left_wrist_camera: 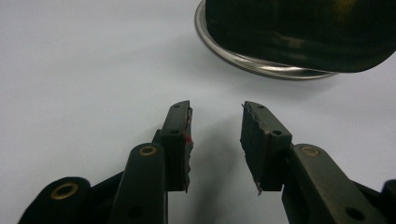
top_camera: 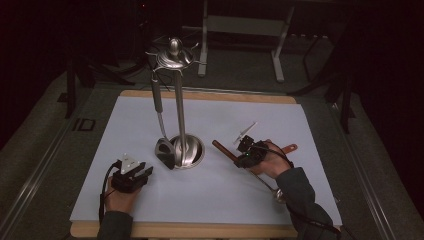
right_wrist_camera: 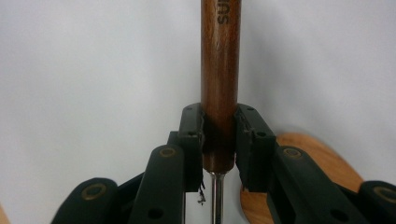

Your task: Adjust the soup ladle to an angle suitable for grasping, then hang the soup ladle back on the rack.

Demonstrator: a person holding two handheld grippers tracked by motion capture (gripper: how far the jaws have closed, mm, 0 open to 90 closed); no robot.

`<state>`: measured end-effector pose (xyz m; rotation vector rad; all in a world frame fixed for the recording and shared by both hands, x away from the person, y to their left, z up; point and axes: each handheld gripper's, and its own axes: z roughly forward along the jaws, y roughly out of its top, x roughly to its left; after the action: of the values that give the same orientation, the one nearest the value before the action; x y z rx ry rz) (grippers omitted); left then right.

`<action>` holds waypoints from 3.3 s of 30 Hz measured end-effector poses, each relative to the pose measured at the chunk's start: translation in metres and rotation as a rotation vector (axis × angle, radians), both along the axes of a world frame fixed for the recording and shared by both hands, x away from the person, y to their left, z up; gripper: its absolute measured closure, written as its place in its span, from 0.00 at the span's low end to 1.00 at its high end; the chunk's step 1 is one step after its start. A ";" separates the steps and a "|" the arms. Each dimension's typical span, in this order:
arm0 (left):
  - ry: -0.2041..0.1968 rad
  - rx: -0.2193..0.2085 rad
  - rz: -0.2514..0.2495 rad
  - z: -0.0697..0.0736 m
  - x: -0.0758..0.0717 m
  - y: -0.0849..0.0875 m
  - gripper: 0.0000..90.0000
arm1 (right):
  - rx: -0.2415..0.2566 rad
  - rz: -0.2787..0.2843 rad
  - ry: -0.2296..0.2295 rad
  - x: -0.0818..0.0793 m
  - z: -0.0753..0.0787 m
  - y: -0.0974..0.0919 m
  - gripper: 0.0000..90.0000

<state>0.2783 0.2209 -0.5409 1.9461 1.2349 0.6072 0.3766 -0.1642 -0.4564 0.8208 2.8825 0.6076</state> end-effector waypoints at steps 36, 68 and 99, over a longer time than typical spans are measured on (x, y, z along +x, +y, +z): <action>-0.008 -0.006 0.010 0.000 -0.001 0.001 0.70 | 0.356 0.138 -0.188 -0.025 0.049 0.016 0.82; -0.019 -0.016 0.021 0.001 -0.002 0.002 0.69 | 0.673 0.148 -0.379 -0.034 0.081 0.052 0.82; -0.027 -0.021 0.022 0.001 -0.002 0.003 0.69 | 0.817 0.158 -0.431 -0.029 0.152 0.082 0.82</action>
<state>0.2766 0.2235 -0.5397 1.9029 1.2434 0.6270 0.3480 -0.0825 -0.3039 0.4185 2.2716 1.7812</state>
